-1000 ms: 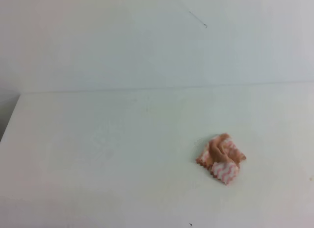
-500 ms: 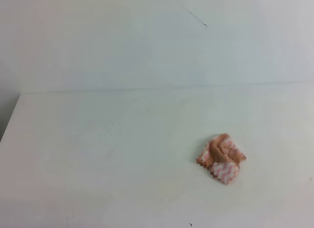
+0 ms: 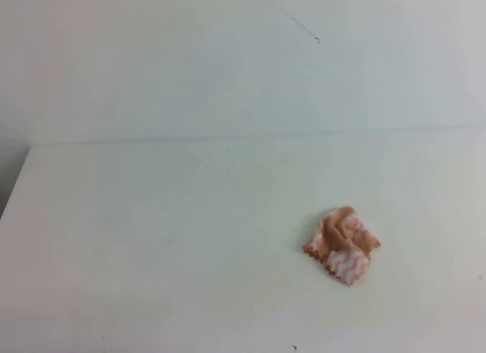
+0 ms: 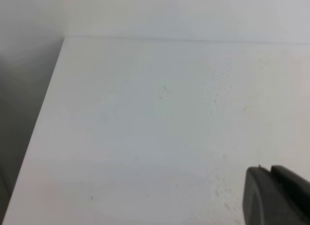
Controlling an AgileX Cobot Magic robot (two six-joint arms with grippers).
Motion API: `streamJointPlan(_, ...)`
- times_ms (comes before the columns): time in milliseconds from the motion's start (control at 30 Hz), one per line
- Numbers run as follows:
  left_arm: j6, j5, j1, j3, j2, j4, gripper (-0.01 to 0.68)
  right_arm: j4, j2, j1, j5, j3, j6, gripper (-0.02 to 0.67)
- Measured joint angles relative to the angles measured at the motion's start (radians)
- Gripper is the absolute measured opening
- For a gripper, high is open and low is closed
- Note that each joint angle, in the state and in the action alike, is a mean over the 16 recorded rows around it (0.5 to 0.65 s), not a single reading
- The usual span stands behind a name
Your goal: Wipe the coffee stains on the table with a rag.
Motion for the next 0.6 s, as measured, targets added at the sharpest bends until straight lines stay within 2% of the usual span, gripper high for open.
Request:
streamJointPlan(400,0.002,0.002,0.000,0.000,0.000,0.000,-0.001,0.004,-0.109,-0.280,0.007,0.000,0.000,-0.002)
streamJointPlan(600,0.002,0.002,0.000,0.000,0.000,0.000,-0.001,0.004,-0.140,-0.350,0.000,0.007,0.000,-0.003)
